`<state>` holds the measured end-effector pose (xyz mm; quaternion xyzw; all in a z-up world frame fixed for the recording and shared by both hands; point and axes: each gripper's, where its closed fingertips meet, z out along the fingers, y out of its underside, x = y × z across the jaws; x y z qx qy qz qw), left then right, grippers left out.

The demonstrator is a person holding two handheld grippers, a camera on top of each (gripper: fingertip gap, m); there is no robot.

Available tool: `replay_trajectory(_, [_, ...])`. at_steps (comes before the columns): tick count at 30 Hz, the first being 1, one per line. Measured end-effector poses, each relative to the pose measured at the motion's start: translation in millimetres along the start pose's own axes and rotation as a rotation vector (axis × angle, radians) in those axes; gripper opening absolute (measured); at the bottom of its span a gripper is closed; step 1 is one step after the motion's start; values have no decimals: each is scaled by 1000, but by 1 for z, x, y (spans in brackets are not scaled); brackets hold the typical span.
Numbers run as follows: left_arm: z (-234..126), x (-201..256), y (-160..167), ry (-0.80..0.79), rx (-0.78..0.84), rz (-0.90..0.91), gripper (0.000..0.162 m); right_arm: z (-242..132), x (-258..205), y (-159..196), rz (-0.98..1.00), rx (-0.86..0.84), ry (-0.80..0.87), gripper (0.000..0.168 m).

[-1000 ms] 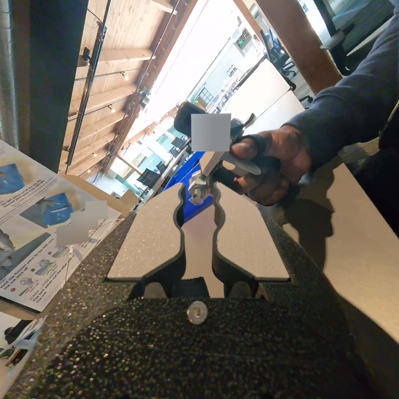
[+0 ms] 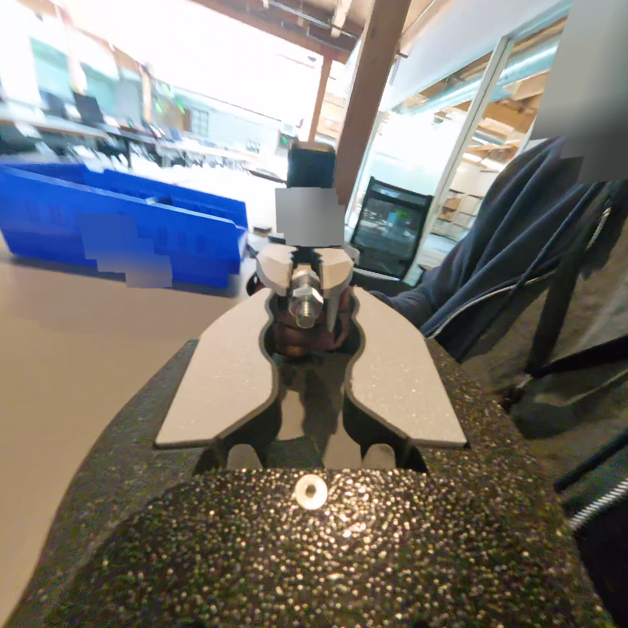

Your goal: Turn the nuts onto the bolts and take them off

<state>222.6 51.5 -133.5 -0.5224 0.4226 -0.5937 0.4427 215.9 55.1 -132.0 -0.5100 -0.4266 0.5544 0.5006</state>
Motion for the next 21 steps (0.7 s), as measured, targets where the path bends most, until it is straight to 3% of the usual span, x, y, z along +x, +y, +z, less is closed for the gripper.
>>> replay_trajectory(3, [-2,-3,-8,-90,60,204,58,-1,-1,-3,4,21,-6,16])
replay_trajectory(6, [-7,-3,-19,-142,134,313,61,-3,-1,-6,12,39,-13,16])
replay_trajectory(12, [-11,-1,-27,-192,168,417,62,-3,-3,-7,9,53,-24,16])
replay_trajectory(21, [-9,9,-29,-313,136,776,51,-4,-4,-9,11,61,-30,16])
